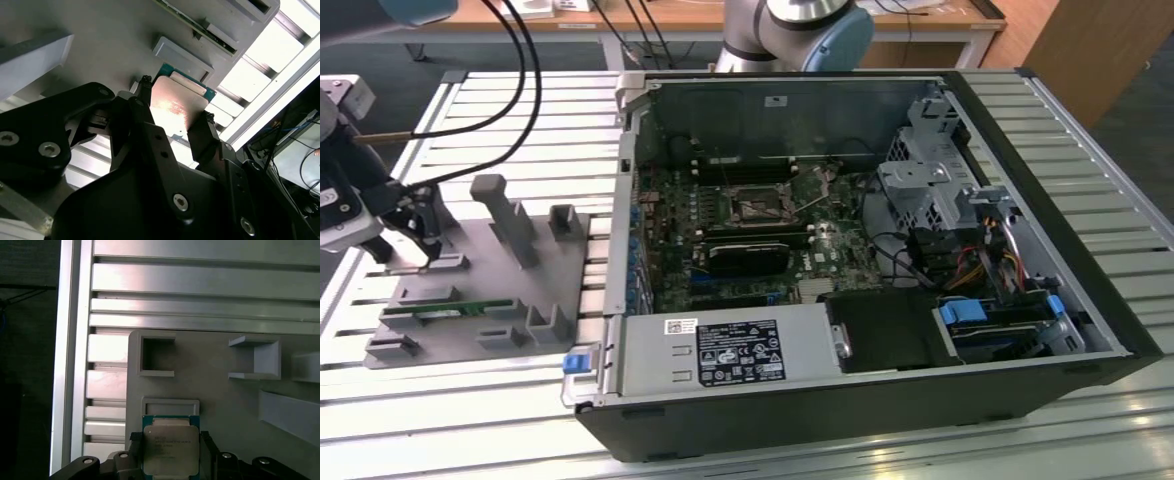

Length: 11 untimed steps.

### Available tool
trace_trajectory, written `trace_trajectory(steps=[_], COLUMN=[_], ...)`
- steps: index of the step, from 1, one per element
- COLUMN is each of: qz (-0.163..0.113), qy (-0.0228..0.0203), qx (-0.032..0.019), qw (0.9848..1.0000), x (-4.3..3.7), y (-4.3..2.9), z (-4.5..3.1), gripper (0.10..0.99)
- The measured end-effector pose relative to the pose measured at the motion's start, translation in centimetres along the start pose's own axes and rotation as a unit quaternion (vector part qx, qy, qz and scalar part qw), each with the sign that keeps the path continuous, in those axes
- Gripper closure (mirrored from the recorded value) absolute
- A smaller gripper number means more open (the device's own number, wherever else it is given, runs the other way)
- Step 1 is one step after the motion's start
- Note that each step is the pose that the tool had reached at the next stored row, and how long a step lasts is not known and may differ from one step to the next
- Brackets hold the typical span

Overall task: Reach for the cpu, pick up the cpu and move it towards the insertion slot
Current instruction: 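Pick up the cpu and move it towards the insertion slot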

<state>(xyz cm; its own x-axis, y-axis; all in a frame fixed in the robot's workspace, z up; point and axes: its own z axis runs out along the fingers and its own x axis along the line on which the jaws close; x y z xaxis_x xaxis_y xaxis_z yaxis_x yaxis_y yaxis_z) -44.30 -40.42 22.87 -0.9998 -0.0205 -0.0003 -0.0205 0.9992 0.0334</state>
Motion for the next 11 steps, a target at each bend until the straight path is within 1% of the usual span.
trace_trajectory(steps=[11], qz=[0.0], qy=[0.0001], qx=[0.0025], qw=[1.0], x=[0.0], y=[0.18], z=[-0.57], gripper=[0.545])
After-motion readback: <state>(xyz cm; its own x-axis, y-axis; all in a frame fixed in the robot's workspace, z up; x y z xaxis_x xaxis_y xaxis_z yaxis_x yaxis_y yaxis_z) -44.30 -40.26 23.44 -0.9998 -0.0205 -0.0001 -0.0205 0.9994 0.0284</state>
